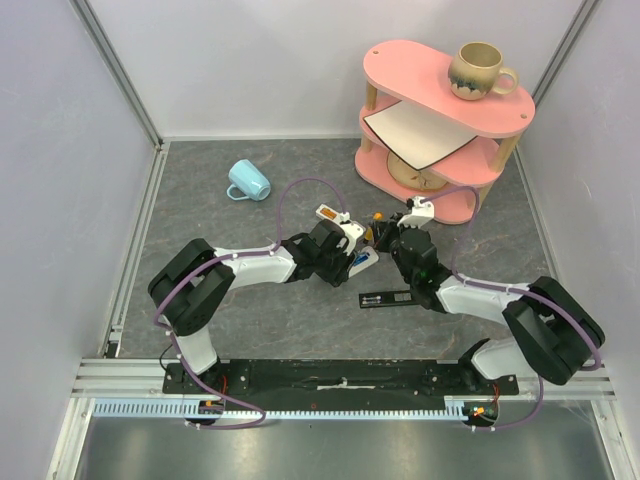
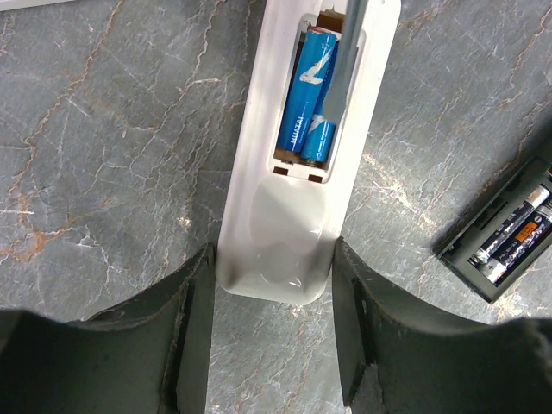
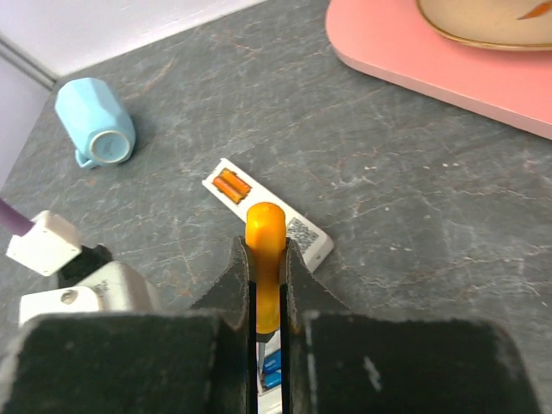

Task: Unload the batteries from the remote control

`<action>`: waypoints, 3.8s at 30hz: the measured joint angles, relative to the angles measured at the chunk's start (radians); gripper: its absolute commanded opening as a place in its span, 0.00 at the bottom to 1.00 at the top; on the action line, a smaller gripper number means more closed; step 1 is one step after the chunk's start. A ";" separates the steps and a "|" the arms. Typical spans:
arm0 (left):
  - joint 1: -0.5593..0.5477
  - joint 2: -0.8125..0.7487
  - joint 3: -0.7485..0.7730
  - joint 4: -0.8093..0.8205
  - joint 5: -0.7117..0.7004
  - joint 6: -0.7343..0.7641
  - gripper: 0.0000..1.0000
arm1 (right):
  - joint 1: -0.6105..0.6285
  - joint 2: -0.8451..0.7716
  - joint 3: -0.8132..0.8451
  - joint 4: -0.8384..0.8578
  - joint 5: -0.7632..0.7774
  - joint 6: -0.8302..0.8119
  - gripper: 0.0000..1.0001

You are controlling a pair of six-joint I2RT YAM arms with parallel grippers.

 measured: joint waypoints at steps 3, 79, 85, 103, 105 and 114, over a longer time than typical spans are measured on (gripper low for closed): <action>0.000 0.000 0.000 0.000 0.000 0.000 0.02 | -0.003 -0.005 -0.013 -0.009 0.042 0.001 0.00; 0.000 0.002 0.003 -0.003 0.001 0.000 0.02 | -0.010 0.014 0.040 -0.108 0.073 0.062 0.00; 0.000 0.004 0.005 -0.004 0.001 0.000 0.02 | -0.009 0.068 0.073 -0.103 0.067 0.059 0.00; 0.000 0.008 0.010 -0.005 0.001 0.000 0.02 | -0.010 0.034 0.053 -0.131 0.019 0.053 0.00; 0.000 0.008 0.010 -0.005 0.001 0.000 0.02 | -0.009 0.001 0.043 -0.142 0.019 0.052 0.00; 0.000 0.008 0.011 -0.004 0.001 0.000 0.02 | -0.010 -0.033 0.020 -0.165 0.022 0.048 0.00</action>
